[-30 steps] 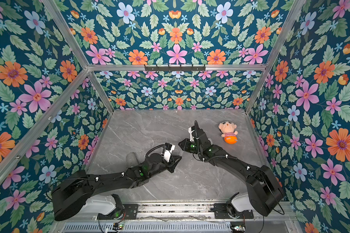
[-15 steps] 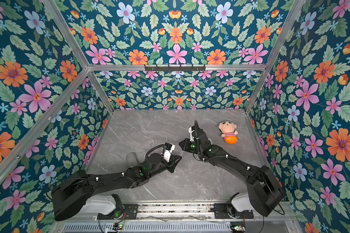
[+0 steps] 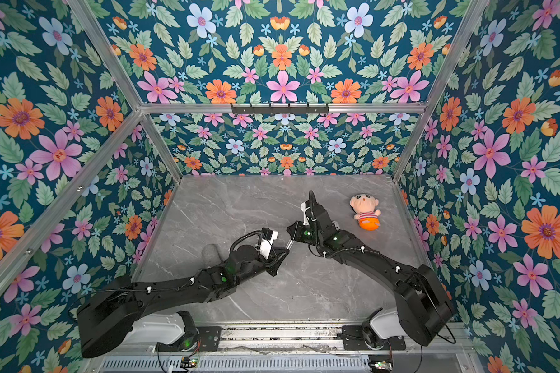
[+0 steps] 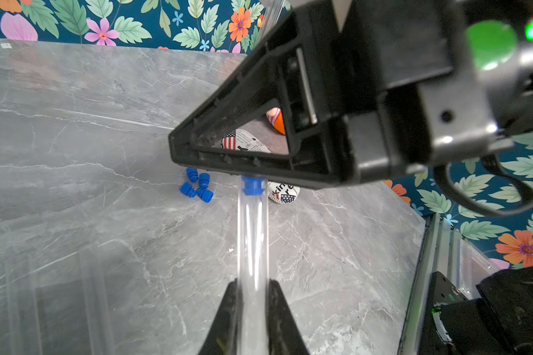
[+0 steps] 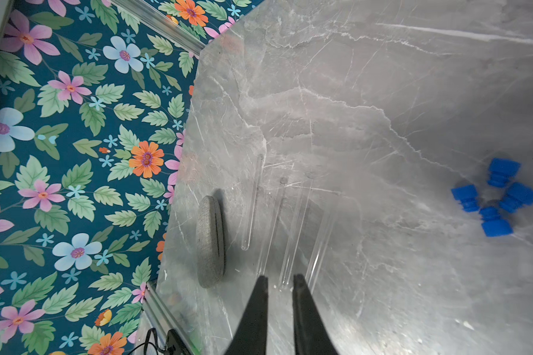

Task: Remove stoppers from test tubes
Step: Open the stopper on the test tube, then place the test tube at the center of the board.

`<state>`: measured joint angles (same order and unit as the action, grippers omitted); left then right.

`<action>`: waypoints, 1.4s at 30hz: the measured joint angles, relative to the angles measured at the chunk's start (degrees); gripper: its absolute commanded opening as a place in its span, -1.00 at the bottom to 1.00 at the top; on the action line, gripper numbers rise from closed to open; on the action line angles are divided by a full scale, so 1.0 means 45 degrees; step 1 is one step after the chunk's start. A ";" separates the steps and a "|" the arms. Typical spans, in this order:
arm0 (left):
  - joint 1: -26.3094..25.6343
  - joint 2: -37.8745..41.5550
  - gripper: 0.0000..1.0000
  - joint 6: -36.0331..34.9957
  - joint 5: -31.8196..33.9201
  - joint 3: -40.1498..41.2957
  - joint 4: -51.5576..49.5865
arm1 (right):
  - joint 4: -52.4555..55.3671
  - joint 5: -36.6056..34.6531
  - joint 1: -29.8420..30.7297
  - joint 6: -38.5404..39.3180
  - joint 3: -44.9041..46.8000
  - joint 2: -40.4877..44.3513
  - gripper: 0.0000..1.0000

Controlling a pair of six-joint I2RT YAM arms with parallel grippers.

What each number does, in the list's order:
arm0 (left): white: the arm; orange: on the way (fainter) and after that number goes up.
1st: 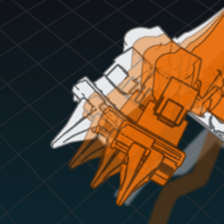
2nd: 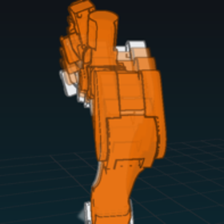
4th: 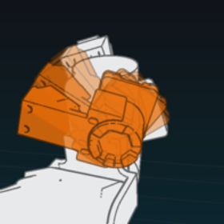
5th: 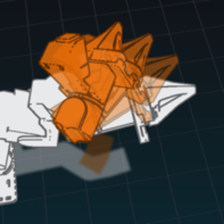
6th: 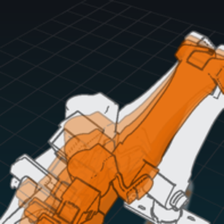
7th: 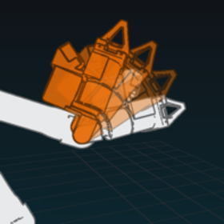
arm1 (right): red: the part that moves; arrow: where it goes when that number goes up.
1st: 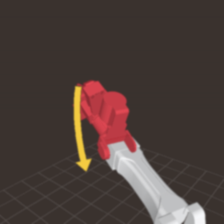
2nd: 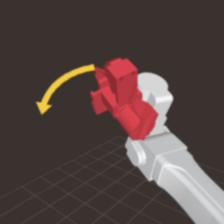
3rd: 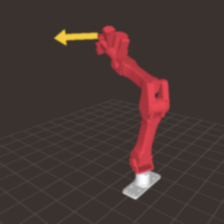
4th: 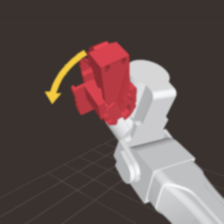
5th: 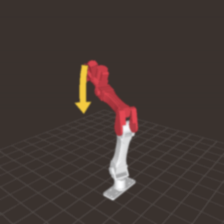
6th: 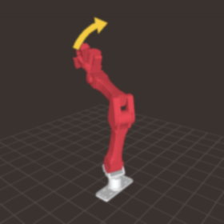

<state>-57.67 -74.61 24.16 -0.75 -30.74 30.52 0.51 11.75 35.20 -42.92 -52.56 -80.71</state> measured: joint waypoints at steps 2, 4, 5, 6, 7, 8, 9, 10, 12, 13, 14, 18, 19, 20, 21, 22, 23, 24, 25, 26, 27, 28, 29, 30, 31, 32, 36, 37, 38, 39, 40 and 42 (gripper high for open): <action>0.0005 0.0068 -0.75 -0.0005 -0.0010 0.0015 -0.0146 | 0.0107 -0.0087 0.0010 0.0073 0.0000 -0.0058 -1.00; 0.0005 0.0121 -0.75 -0.0005 -0.0034 0.0039 -0.0219 | 0.0219 -0.0204 0.0049 0.0180 -0.0015 -0.0102 -1.00; 0.0005 0.0141 -0.76 0.0000 -0.0034 0.0049 -0.0248 | 0.0238 -0.0277 0.0068 0.0223 -0.0034 -0.0126 -1.00; 0.0005 0.0146 -0.76 0.0000 -0.0029 0.0049 -0.0262 | 0.0272 -0.0325 0.0083 0.0262 -0.0044 -0.0146 -1.00; 0.0005 0.0146 -0.76 0.0000 -0.0034 0.0049 -0.0267 | 0.0301 -0.0350 0.0087 0.0291 -0.0049 -0.0146 -1.00; 0.0005 0.0146 -0.76 0.0000 -0.0034 0.0049 -0.0267 | 0.0330 -0.0379 0.0092 0.0306 -0.0049 -0.0146 -1.00; 0.0005 0.0146 -0.76 0.0000 -0.0034 0.0049 -0.0267 | 0.0364 -0.0408 0.0097 0.0325 -0.0058 -0.0146 -1.00; 0.0005 0.0146 -0.76 -0.0005 -0.0039 0.0049 -0.0267 | 0.0408 -0.0437 0.0102 0.0350 -0.0068 -0.0146 -1.00; 0.0000 0.0126 -0.76 -0.0005 -0.0034 0.0049 -0.0257 | 0.0452 -0.0476 0.0102 0.0355 -0.0073 -0.0131 -1.00; 0.0000 0.0102 -0.76 -0.0005 -0.0034 0.0049 -0.0243 | 0.0486 -0.0491 0.0102 0.0355 -0.0073 -0.0117 -1.00; 0.0000 0.0063 -0.76 -0.0005 -0.0034 0.0049 -0.0209 | 0.0515 -0.0520 0.0102 0.0355 -0.0068 -0.0068 -1.00; -0.0019 -0.0058 -0.76 -0.0010 -0.0005 0.0049 0.0136 | 0.0588 -0.0641 0.0102 0.0345 -0.0029 0.0321 -1.00; -0.0019 -0.0092 -0.76 -0.0010 -0.0019 0.0049 0.0243 | 0.0593 -0.0661 0.0097 0.0345 -0.0029 0.0413 -1.00; -0.0019 -0.0112 -0.76 -0.0010 -0.0034 0.0058 0.0345 | 0.0588 -0.0656 0.0073 0.0340 -0.0019 0.0529 -1.00; -0.0019 -0.0117 -0.77 -0.0010 -0.0053 0.0068 0.0452 | 0.0588 -0.0670 0.0024 0.0330 0.0000 0.0646 -1.00; -0.0019 -0.0112 -0.77 0.0000 -0.0039 0.0097 0.0427 | 0.0563 -0.0738 -0.0058 0.0335 0.0019 0.0772 -1.00; -0.0010 -0.0121 -0.76 0.0010 0.0005 0.0146 0.0248 | 0.0491 -0.0753 -0.0194 0.0243 0.0058 0.0928 -1.00; 0.0000 -0.0131 -0.76 0.0039 0.0058 0.0189 0.0039 | 0.0355 -0.0811 -0.0355 0.0204 0.0126 0.1088 -1.00; 0.0034 -0.0126 -0.76 0.0044 0.0117 0.0209 -0.0097 | 0.0228 -0.0845 -0.0471 0.0126 0.0199 0.1209 -1.00; 0.0053 -0.0121 -0.76 0.0049 0.0155 0.0214 -0.0189 | 0.0107 -0.0801 -0.0607 -0.0015 0.0301 0.1360 -1.00; 0.0053 -0.0107 -0.76 0.0053 0.0194 0.0214 -0.0253 | 0.0029 -0.0709 -0.0748 -0.0102 0.0418 0.1511 -1.00; 0.0053 -0.0092 -0.76 0.0087 0.0194 0.0214 -0.0311 | 0.0015 -0.0656 -0.0865 -0.0155 0.0510 0.1647 -1.00; 0.0053 -0.0083 -0.76 0.0097 0.0189 0.0214 -0.0325 | 0.0010 -0.0651 -0.0986 -0.0253 0.0593 0.1807 -1.00; 0.0053 -0.0083 -0.76 0.0131 0.0194 0.0199 -0.0355 | 0.0019 -0.0651 -0.1098 -0.0350 0.0665 0.1982 -1.00; 0.0053 -0.0083 -0.76 0.0199 0.0194 0.0155 -0.0427 | 0.0034 -0.0665 -0.1190 -0.0374 0.0719 0.2157 -1.00; 0.0053 -0.0107 -0.76 0.0223 0.0199 0.0068 -0.0529 | 0.0097 -0.0685 -0.1297 -0.0374 0.0772 0.2375 -1.00; 0.0053 -0.0398 -0.76 0.0248 0.0350 -0.0447 -0.1039 | 0.0568 -0.1180 -0.1457 -0.0049 0.1064 0.3259 -1.00; 0.0053 -0.0525 -0.76 0.0287 0.0437 -0.0597 -0.1171 | 0.0704 -0.1355 -0.1486 -0.0024 0.1185 0.3458 -1.00; 0.0053 -0.0709 -0.75 0.0325 0.0554 -0.0840 -0.1428 | 0.0928 -0.1549 -0.1520 0.0102 0.1350 0.3706 -1.00; 0.0053 -0.0947 -0.75 0.0379 0.0685 -0.1117 -0.1676 | 0.1180 -0.1753 -0.1549 0.0277 0.1506 0.3939 -1.00; 0.0053 -0.1141 -0.75 0.0481 0.0816 -0.1316 -0.1846 | 0.1345 -0.1914 -0.1583 0.0306 0.1656 0.4148 -1.00; 0.0053 -0.1744 -0.75 0.0685 0.1166 -0.1880 -0.2356 | 0.1724 -0.2273 -0.1632 0.0461 0.2016 0.4619 -1.00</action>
<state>-57.43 -82.46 27.24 4.49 -39.20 19.92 8.27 1.52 27.86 -40.84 -43.48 -59.92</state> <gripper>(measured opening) 0.173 0.152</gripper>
